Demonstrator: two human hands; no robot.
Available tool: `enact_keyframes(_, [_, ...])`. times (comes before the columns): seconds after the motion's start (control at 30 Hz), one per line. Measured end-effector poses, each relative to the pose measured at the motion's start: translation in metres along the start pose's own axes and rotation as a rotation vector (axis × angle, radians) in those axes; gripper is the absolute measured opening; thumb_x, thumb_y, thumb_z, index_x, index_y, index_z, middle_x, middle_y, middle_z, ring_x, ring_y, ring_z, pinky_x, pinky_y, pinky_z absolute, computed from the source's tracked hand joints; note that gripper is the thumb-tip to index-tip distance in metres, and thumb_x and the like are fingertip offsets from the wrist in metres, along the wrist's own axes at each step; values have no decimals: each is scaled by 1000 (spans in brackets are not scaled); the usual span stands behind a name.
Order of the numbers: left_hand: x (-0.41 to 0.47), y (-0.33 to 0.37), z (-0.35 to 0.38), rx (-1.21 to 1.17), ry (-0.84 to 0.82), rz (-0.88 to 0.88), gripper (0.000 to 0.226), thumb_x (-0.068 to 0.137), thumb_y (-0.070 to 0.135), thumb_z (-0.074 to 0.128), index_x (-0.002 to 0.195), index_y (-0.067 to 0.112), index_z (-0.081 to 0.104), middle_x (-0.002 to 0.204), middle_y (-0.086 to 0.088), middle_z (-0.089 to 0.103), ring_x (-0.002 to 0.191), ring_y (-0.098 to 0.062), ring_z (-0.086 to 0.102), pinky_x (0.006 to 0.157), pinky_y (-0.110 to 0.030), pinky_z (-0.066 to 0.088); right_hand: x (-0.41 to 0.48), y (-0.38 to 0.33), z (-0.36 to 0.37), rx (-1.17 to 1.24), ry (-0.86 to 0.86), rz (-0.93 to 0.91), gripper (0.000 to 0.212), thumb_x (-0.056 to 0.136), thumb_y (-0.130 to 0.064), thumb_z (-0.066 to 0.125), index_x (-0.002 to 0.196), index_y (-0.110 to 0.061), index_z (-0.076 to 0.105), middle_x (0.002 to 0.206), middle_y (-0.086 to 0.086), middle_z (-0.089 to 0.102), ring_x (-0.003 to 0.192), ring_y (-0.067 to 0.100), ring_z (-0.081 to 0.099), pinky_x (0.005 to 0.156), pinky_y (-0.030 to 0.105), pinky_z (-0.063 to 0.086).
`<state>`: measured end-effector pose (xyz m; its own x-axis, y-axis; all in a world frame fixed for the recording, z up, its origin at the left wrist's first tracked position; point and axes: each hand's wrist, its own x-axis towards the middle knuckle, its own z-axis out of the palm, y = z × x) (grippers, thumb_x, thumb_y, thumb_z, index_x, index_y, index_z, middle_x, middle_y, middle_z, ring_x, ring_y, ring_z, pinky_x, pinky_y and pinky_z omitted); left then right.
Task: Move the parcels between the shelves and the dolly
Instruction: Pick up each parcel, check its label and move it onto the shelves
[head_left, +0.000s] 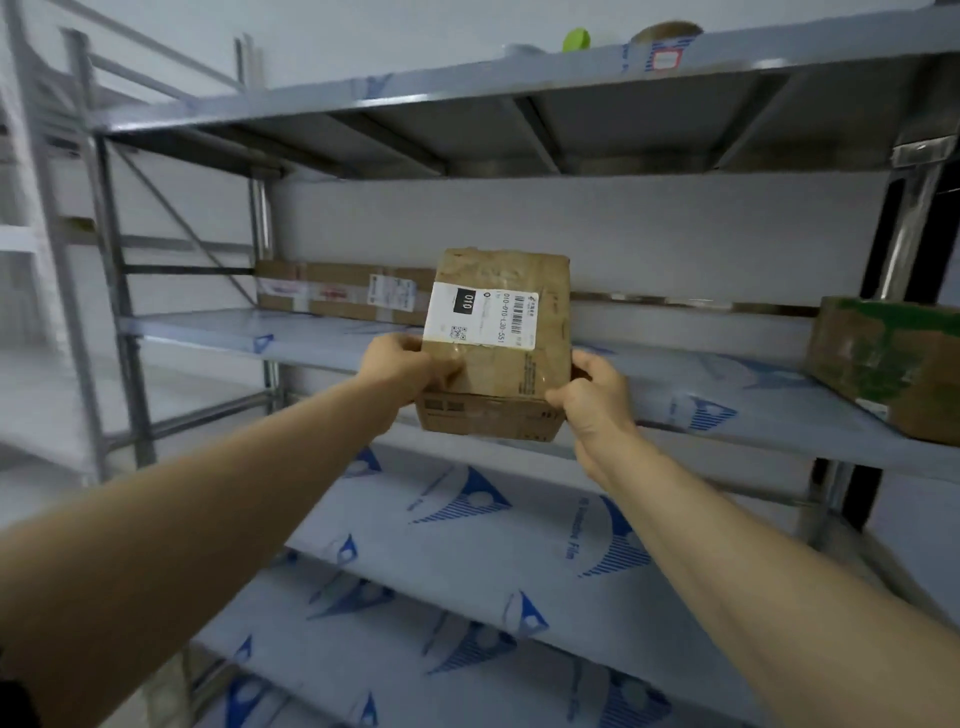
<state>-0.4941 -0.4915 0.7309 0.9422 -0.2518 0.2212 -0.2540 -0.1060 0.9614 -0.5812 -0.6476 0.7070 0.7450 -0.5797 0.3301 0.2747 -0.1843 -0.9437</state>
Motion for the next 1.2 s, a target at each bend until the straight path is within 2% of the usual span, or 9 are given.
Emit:
enact_keyframes(0.1, [-11,-22,-77,53,110,-30,19,81,13,75,96,11,64,90,-7,70,71,-15,65,64,-25,54,-16,10,74,46,-117,27,43,79,17,48,105,-16,59,96,-3,65,98,17,60,82,31,51])
enact_keyframes(0.23, [-28,-62,-179,72,238,-92,33,78,9,77,108,5,64,98,-11,70,87,-23,68,84,-36,57,-47,32,175,99,-261,100,50,78,19,50,120,-7,53,103,2,65,98,18,59,79,28,51])
enact_keyframes(0.4, [-54,-125,-307,155,396,-149,24,77,10,77,100,10,69,89,-3,70,79,-16,65,78,-27,55,-93,63,314,107,-479,198,61,81,20,52,136,-5,44,126,10,58,108,19,55,92,34,50])
enact_keyframes(0.53, [-71,-172,-408,171,494,-192,34,80,6,74,113,10,66,95,-6,69,64,-4,60,55,-15,50,-141,91,431,109,-641,258,54,79,25,47,120,-8,57,108,6,64,103,23,61,80,31,54])
enact_keyframes(0.6, [-78,-194,-455,172,526,-239,42,80,9,74,119,17,62,95,-4,68,53,-2,52,46,-21,49,-167,107,487,106,-688,306,55,78,26,46,119,-7,58,111,10,65,103,25,62,82,35,54])
enact_keyframes(0.67, [-83,-216,-498,141,535,-296,48,80,10,75,123,25,59,94,1,65,57,-6,50,35,-15,40,-191,121,537,102,-722,368,54,77,27,48,119,-5,57,112,12,64,100,26,61,86,40,54])
enact_keyframes(0.83, [-78,-268,-587,27,575,-399,55,79,4,75,126,26,57,91,5,64,69,-13,64,43,-19,49,-227,154,637,97,-790,512,49,75,24,55,112,-9,57,97,12,66,94,30,63,85,43,55])
enact_keyframes(1.1, [-24,-339,-686,6,674,-552,51,82,3,72,123,26,56,86,6,60,67,-12,60,40,-21,51,-201,208,775,102,-885,600,13,77,-2,69,89,-8,70,90,10,73,87,26,69,90,41,54])
enact_keyframes(1.2, [13,-367,-723,21,703,-587,49,81,5,73,123,23,57,92,4,61,73,-15,62,45,-25,53,-172,228,832,157,-916,639,39,84,-2,67,120,-3,54,83,2,63,78,19,64,90,38,53])
